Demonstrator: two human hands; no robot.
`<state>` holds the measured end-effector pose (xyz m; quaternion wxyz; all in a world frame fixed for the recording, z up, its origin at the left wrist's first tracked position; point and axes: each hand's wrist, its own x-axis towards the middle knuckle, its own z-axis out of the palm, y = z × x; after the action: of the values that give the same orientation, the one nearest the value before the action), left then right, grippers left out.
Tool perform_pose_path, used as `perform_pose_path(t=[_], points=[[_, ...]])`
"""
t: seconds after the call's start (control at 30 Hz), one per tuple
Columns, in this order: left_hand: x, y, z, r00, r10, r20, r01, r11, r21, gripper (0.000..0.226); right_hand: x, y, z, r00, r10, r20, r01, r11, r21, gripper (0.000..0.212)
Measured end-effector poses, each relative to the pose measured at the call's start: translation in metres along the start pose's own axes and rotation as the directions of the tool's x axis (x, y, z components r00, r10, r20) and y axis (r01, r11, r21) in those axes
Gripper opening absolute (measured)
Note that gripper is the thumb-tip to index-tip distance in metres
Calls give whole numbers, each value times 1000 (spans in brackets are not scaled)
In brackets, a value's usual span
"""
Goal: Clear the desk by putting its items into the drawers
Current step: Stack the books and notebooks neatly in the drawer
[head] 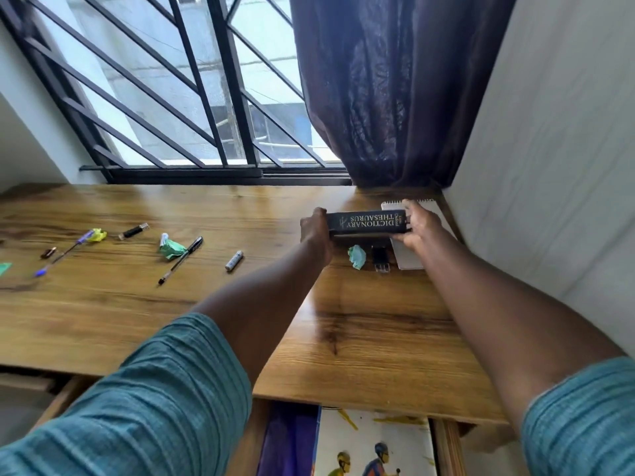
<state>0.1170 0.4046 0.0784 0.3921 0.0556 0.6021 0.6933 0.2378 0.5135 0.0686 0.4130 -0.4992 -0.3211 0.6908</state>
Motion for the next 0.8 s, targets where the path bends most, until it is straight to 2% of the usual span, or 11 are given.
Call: perform_pose_path(t=[0.17,0.23,0.3,0.4,0.47,0.57,0.63,0.73,0.77,0.8], points=[[-22,6,-19,998,56,-43,-59,996,-64,34,-22,5,2,988,-28,-152,25,999,-20,28],[-33,13,-31,996,72,-49,-78,989,-125,38,-40,1,2,996,-17,-91,21,999,40,23],[-47,22,-46,997,77,-22,-79,984,-158,40,-70,-3,2,999,19,35,-23,992,127,21],[-72,34,-71,991,54,122,-34,986,-162,26,-114,-5,0,977,5,212,-52,975,218,17],[-94,43,-92,962,-29,271,58,993,-99,8,-141,-2,-4,970,-3,243,-56,970,237,14],[-123,55,-122,917,-123,379,85,990,116,15,-179,12,-10,964,33,263,-85,978,189,16],[-149,58,-139,940,-79,332,11,979,201,26,-202,27,-10,968,70,240,-112,980,166,17],[-187,57,-155,948,143,284,-219,940,260,39,-237,47,-3,980,76,184,-90,993,73,11],[-197,56,-160,930,231,287,-329,871,365,46,-248,53,1,983,67,172,-85,991,100,14],[-208,54,-165,905,308,292,-421,744,519,53,-259,58,5,982,74,176,-102,983,154,21]])
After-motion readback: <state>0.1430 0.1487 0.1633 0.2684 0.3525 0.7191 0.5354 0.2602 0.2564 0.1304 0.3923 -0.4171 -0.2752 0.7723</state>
